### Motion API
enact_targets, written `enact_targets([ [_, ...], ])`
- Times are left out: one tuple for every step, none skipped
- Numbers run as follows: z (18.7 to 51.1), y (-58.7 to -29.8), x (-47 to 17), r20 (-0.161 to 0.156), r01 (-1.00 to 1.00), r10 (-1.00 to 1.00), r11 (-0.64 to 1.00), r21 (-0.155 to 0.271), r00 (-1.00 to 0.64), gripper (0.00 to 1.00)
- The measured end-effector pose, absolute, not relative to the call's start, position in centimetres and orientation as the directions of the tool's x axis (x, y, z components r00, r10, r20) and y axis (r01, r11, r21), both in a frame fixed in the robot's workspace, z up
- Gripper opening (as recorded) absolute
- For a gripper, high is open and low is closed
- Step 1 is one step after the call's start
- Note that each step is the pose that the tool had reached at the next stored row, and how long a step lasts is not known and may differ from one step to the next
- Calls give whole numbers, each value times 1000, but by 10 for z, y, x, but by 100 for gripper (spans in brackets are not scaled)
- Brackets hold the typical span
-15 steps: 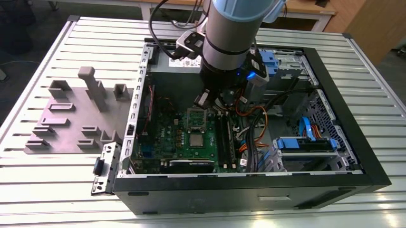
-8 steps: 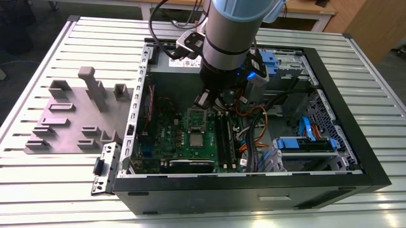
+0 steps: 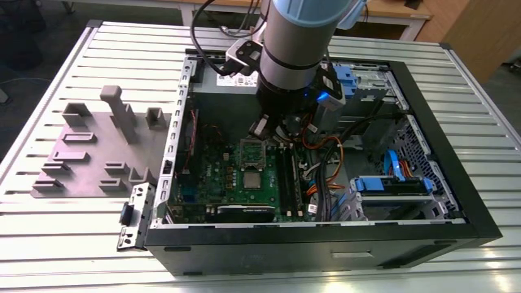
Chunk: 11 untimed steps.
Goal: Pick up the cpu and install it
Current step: 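Close the cpu cover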
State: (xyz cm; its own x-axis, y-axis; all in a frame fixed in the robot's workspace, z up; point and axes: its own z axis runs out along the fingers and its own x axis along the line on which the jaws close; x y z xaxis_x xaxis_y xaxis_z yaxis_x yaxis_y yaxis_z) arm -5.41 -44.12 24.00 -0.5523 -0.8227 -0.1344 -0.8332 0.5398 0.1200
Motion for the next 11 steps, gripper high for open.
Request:
enact_targets([
  [240, -441, -54, -134, -833, -823, 540, 120, -552, 11],
  [240, -442, -54, -134, -833, -823, 540, 120, -552, 11],
  [240, -442, -54, -134, -833, -823, 540, 120, -552, 11],
  [240, -443, -54, -134, -833, -823, 540, 120, -552, 11],
  [240, -443, -54, -134, -833, -823, 540, 120, -552, 11],
  [240, -443, -55, -134, -833, -823, 540, 120, -552, 11],
  [240, -444, -55, -134, -833, -823, 540, 119, -552, 11],
  [240, -444, -55, -134, -833, -823, 540, 119, -552, 11],
  [240, -445, -55, -133, -833, -823, 540, 119, -552, 11],
  [240, -445, -55, -133, -833, -823, 540, 119, -552, 11],
  [240, -446, -55, -133, -833, -823, 540, 119, -552, 11],
])
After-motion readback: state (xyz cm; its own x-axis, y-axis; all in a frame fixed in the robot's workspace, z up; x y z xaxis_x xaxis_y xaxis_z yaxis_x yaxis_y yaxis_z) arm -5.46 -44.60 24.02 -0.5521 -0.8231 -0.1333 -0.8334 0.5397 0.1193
